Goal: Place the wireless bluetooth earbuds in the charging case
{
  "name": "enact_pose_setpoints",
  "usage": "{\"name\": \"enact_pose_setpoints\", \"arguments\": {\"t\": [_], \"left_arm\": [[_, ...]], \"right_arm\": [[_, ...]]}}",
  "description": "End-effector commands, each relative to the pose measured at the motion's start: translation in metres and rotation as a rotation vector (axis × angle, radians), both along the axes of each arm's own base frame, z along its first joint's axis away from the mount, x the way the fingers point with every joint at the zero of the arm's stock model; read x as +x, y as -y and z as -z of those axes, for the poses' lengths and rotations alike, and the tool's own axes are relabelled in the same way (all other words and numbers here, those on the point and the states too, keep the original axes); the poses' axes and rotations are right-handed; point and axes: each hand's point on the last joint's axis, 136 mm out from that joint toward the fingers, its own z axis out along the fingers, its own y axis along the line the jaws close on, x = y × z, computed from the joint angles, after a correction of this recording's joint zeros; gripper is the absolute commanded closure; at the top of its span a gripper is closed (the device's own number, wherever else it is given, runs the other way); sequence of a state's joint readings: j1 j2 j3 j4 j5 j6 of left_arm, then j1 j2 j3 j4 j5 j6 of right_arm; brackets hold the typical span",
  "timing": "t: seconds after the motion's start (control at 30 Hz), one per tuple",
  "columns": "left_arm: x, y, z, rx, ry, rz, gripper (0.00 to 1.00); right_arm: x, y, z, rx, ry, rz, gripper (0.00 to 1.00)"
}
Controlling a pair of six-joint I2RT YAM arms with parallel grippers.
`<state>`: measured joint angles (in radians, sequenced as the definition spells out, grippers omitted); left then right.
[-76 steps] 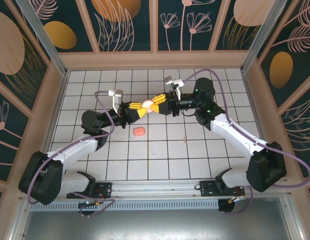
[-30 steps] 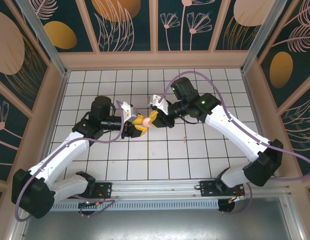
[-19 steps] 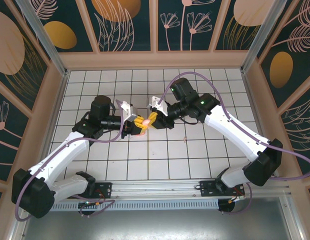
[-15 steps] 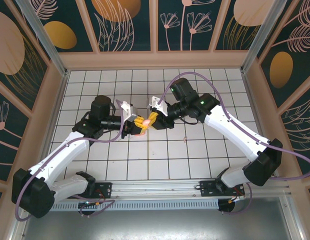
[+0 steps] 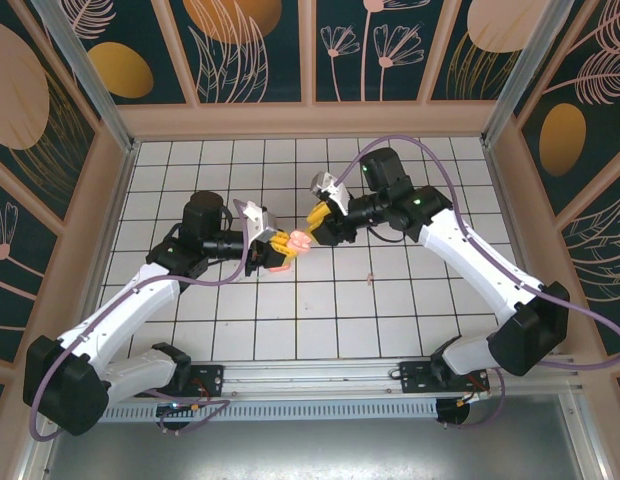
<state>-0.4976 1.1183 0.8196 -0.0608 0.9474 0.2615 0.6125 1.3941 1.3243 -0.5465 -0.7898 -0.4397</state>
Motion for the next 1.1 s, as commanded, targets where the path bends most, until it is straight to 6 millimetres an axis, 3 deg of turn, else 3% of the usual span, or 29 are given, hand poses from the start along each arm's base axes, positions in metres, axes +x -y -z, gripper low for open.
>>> {"name": "enact_pose_setpoints", "arguments": {"t": [0.0,0.17,0.3,0.47,0.6,0.83,1.07], "left_arm": [[-0.007,0.005,-0.012,-0.057,0.023,0.033,0.90],[0.010,0.002,-0.007,-0.107,0.013,-0.091,0.91],[0.018,-0.001,0.009,-0.128,-0.013,-0.155,0.92],[0.024,-0.002,0.019,-0.125,-0.010,-0.185,0.92],[0.026,-0.002,0.022,-0.104,-0.013,-0.193,0.92],[0.026,-0.002,0.023,-0.096,-0.015,-0.198,0.92],[0.027,-0.003,0.020,-0.092,-0.009,-0.206,0.92]], "right_arm": [[0.011,0.009,-0.018,0.074,0.011,0.048,0.61],[0.013,0.033,-0.030,0.153,-0.066,0.115,0.54],[0.024,0.060,-0.017,0.142,-0.183,0.268,0.53],[0.063,0.113,0.058,-0.077,-0.450,0.746,0.54],[0.060,0.147,0.130,-0.294,-0.697,1.030,0.56],[0.038,0.159,0.211,-0.548,-0.836,1.119,0.61],[0.028,0.151,0.244,-0.668,-0.869,1.091,0.62]]}}
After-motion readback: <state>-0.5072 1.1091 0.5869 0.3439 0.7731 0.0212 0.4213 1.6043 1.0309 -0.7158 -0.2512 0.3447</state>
